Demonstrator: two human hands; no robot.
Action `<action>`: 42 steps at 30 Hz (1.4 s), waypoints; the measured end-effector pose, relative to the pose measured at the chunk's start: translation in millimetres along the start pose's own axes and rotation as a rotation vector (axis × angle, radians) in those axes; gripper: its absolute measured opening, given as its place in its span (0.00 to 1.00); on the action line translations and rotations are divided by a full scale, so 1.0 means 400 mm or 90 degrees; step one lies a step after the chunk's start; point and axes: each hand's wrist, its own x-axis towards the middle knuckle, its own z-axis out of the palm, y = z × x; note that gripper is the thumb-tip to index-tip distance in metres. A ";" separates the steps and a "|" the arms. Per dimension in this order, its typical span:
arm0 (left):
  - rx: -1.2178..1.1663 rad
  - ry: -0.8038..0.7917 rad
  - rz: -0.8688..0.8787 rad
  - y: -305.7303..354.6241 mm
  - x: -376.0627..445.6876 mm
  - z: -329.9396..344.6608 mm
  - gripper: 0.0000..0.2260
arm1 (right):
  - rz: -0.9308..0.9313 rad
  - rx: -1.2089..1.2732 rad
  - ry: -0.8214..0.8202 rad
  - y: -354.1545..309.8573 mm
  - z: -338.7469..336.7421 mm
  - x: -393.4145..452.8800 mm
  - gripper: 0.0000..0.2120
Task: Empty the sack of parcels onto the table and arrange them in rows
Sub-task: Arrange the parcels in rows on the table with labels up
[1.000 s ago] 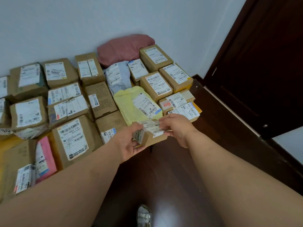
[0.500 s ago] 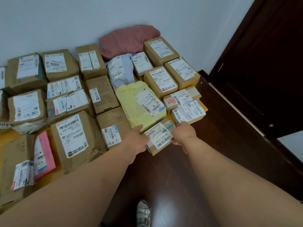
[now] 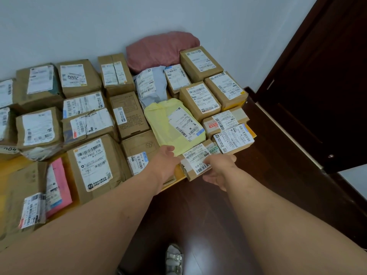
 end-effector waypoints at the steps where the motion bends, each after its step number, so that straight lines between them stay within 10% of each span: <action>1: 0.008 0.006 -0.005 -0.001 0.001 -0.006 0.18 | 0.017 -0.002 -0.003 0.001 0.001 -0.005 0.21; 10: 0.016 -0.026 -0.038 -0.021 -0.017 -0.076 0.16 | 0.028 0.030 -0.041 -0.020 0.076 -0.011 0.17; 20: -0.005 0.008 -0.008 -0.002 -0.061 -0.164 0.09 | -0.043 -0.437 -0.045 -0.073 0.078 -0.083 0.08; 30: -0.041 0.422 0.165 -0.036 -0.166 -0.452 0.06 | -0.340 -0.490 -0.203 -0.092 0.406 -0.227 0.05; 36: 0.001 0.538 0.024 -0.216 -0.242 -0.688 0.15 | -0.402 -0.526 -0.329 -0.021 0.657 -0.377 0.05; 42: -0.002 0.408 -0.105 -0.338 -0.266 -0.778 0.31 | -0.368 -0.670 -0.412 0.121 0.847 -0.429 0.12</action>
